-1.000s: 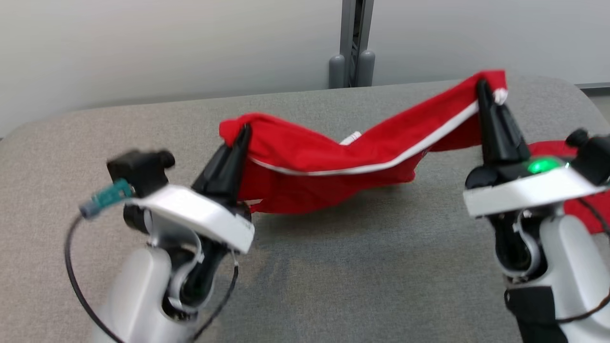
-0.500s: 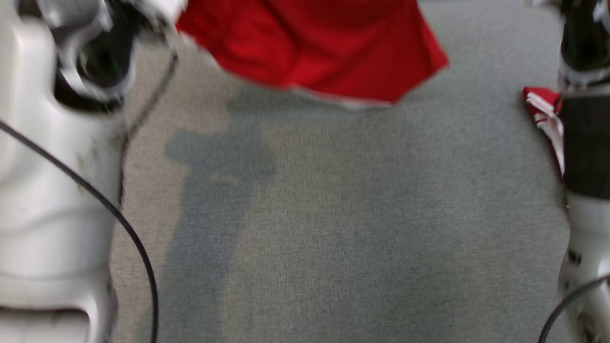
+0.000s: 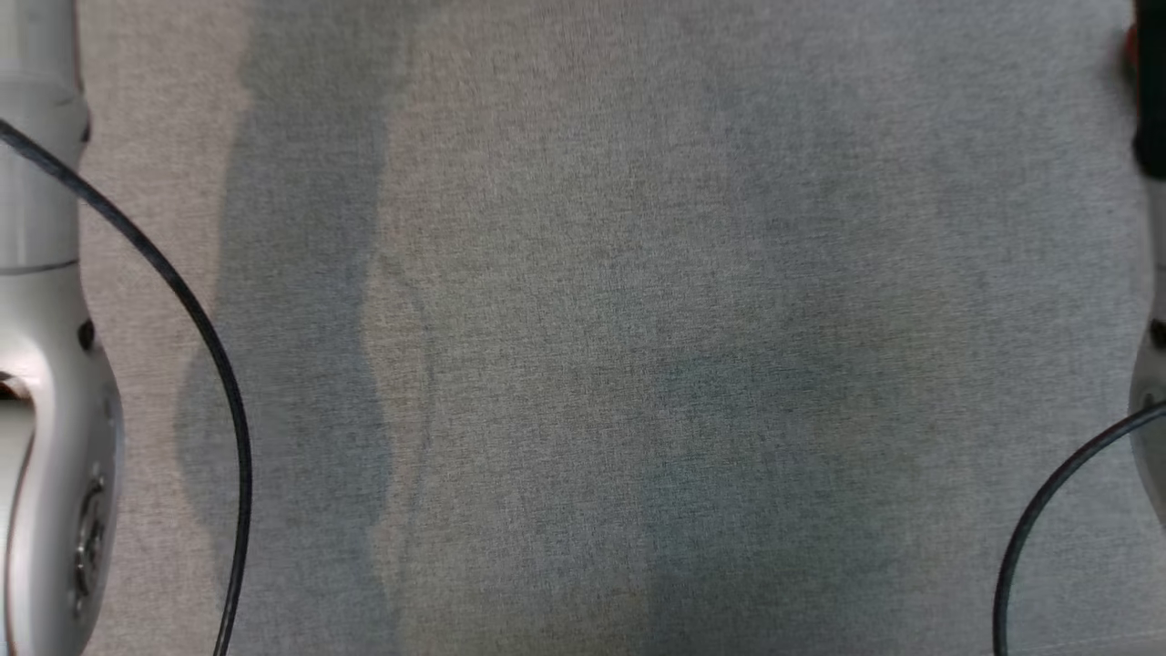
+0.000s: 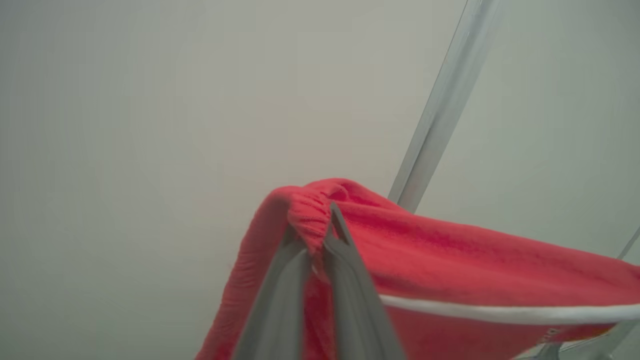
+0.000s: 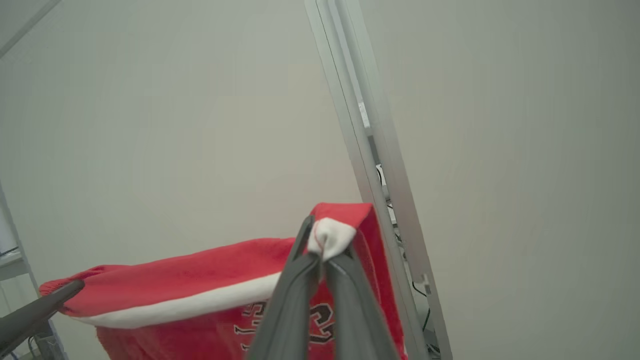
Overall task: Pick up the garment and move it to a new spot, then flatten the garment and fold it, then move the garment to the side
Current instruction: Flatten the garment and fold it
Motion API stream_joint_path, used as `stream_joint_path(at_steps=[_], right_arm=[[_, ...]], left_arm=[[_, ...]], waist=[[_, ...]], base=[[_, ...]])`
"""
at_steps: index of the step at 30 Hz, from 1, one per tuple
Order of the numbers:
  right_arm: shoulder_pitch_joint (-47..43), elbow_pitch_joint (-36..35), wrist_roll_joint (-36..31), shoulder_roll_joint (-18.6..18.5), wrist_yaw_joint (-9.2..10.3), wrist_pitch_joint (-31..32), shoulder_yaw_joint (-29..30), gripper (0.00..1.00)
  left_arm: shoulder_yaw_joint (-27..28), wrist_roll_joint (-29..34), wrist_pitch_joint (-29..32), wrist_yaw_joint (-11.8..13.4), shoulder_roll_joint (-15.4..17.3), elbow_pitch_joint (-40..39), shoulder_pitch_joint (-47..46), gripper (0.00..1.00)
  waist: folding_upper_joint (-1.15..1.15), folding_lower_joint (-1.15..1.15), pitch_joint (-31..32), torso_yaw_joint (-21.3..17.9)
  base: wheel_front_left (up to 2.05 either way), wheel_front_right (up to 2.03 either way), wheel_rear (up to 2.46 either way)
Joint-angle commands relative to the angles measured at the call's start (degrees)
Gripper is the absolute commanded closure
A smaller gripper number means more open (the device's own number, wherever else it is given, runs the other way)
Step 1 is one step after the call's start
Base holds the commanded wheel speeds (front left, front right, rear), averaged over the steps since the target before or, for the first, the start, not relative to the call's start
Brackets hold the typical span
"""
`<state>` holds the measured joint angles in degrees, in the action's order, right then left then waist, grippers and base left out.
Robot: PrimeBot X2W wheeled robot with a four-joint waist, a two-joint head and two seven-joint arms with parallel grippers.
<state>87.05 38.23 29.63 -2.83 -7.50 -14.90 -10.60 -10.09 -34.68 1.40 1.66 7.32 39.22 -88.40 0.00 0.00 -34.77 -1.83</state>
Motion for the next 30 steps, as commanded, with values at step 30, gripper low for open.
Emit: stream_joint_path(at_steps=[30], right_arm=[[-25.3, 23.7, 15.2, -0.5, 0.04, 1.7, -19.0, 1.00]], left_arm=[[-24.0, 18.2, -13.3, -7.4, 2.4, 32.9, 22.6, 1.00]], waist=[[0.00, 0.00, 9.3, 1.1]], base=[[0.00, 0.00, 0.00]])
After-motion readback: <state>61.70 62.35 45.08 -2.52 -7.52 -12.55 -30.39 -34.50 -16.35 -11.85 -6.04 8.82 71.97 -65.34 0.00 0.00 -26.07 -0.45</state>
